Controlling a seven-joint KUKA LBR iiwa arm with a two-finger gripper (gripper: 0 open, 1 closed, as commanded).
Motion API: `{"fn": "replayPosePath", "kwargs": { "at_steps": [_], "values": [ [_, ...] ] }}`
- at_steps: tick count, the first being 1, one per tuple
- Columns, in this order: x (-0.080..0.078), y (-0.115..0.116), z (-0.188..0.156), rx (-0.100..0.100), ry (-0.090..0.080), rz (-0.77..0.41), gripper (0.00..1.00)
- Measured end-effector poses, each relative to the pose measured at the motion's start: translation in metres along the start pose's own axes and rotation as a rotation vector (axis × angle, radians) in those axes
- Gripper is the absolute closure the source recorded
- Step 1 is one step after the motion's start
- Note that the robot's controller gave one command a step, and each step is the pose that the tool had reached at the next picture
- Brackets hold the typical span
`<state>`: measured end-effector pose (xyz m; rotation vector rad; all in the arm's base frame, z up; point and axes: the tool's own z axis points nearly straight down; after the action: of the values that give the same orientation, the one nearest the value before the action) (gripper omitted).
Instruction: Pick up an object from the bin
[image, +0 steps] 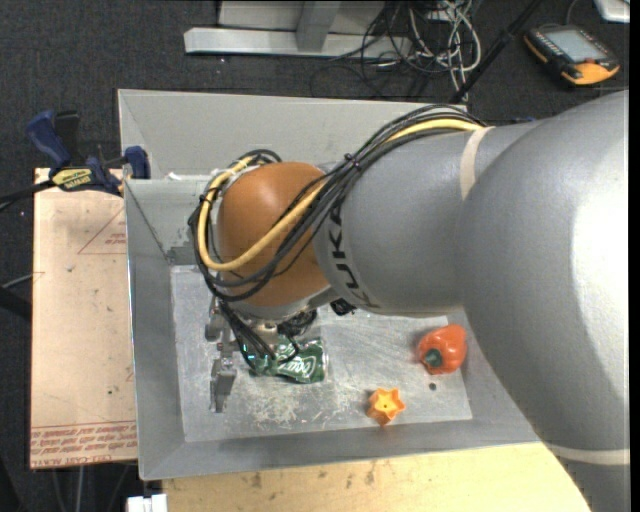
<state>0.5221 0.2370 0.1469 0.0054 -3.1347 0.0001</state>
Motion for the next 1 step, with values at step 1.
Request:
{"fn": "replayPosePath", "kwargs": {
  "at_steps": [1],
  "values": [
    [-0.0023,-0.001,-0.0036,-0.001,-0.006,0.004,0.0]
  ]
}}
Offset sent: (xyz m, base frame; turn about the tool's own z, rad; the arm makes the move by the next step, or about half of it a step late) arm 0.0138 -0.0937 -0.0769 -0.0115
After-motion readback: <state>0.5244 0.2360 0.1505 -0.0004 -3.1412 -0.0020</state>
